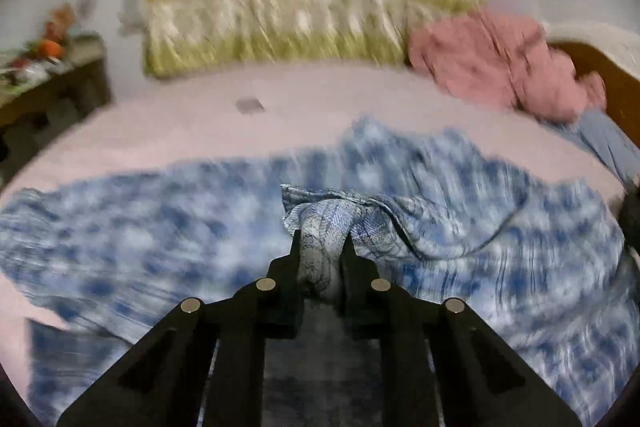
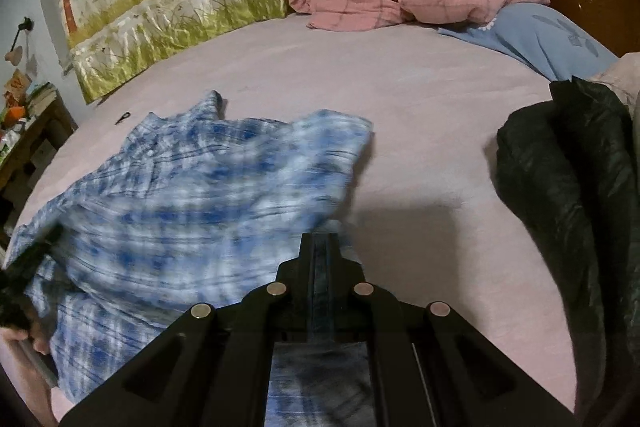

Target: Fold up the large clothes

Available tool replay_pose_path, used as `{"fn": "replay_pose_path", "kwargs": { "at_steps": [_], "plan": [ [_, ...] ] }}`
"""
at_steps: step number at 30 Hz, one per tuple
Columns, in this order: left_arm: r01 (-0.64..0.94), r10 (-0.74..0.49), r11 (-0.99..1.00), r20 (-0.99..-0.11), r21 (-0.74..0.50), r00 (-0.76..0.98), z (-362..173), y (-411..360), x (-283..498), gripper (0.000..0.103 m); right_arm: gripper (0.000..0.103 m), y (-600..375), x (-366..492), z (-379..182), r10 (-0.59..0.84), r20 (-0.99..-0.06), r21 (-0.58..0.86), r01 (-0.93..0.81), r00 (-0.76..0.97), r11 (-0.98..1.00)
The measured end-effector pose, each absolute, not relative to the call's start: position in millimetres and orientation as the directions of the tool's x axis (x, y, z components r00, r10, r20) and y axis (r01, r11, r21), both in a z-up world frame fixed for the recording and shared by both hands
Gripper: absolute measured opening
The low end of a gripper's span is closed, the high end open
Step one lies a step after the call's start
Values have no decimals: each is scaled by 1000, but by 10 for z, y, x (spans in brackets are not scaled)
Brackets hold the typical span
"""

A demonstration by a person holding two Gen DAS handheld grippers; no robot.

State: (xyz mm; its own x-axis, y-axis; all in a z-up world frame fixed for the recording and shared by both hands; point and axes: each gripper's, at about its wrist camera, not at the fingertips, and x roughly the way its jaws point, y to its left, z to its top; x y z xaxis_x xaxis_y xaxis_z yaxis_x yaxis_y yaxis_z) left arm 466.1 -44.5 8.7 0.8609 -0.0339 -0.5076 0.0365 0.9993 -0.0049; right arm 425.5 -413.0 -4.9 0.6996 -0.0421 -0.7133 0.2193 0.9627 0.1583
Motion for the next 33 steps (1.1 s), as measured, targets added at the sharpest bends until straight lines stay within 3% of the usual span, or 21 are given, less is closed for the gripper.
{"fn": "replay_pose_path", "kwargs": {
  "at_steps": [3,5,6,8,11,12,14,16,18,21,22,23,28,29,31,33],
  "plan": [
    [-63,90,995,-501,71,861,105,-408,4685,24,5,-4160,4321,-142,-28,-743,165,223,669,961],
    [-57,113,992,-605,111,788,-22,-385,4827,62,5,-4163,4379,-230,-82,-781,107,263,618,959],
    [-40,89,995,-627,92,774,-70,-367,4871,67,5,-4177,4391,-257,-98,-784,94,274,612,957],
    [-16,27,1000,-655,23,755,-105,-284,4925,88,5,-4214,4384,-257,-92,-784,109,282,614,953],
    [-19,-71,991,-642,-132,763,-66,-66,4954,101,5,-4206,4302,-106,-87,-735,138,273,673,952],
    [-29,-97,983,-639,-183,763,-80,35,4975,101,6,-4183,4270,-48,-95,-716,134,269,692,954],
    [-73,-123,960,-643,-270,756,-138,190,5036,101,21,-4141,4261,-7,-118,-711,108,273,693,956],
    [-112,-156,933,-664,-342,731,-233,350,5082,99,63,-4111,4293,-55,-134,-725,80,275,676,958],
    [-83,-230,914,-675,-398,701,-327,381,5113,95,64,-4115,4317,-105,-139,-731,75,282,668,956],
    [-9,-253,933,-674,-359,694,-313,230,5123,48,64,-4132,4323,-111,-128,-729,90,280,672,956],
    [25,-259,940,-664,-340,702,-280,167,5104,24,64,-4134,4313,-101,-130,-724,91,281,677,955],
    [52,-264,944,-651,-326,711,-254,142,5084,10,64,-4134,4299,-86,-134,-720,90,283,681,955],
    [48,-123,984,-463,-170,878,121,58,4740,11,64,-4105,4249,-9,-166,-691,65,290,704,955],
    [11,-67,993,-479,-119,875,140,14,4745,17,64,-4096,4254,-12,-161,-693,64,282,703,957],
    [-56,69,998,-622,40,780,18,-94,4920,29,66,-4072,4318,-85,-152,-728,45,267,669,963],
    [-68,137,990,-685,127,716,-181,-178,5039,32,67,-4086,4400,-219,-163,-770,24,283,617,959]
  ]
}}
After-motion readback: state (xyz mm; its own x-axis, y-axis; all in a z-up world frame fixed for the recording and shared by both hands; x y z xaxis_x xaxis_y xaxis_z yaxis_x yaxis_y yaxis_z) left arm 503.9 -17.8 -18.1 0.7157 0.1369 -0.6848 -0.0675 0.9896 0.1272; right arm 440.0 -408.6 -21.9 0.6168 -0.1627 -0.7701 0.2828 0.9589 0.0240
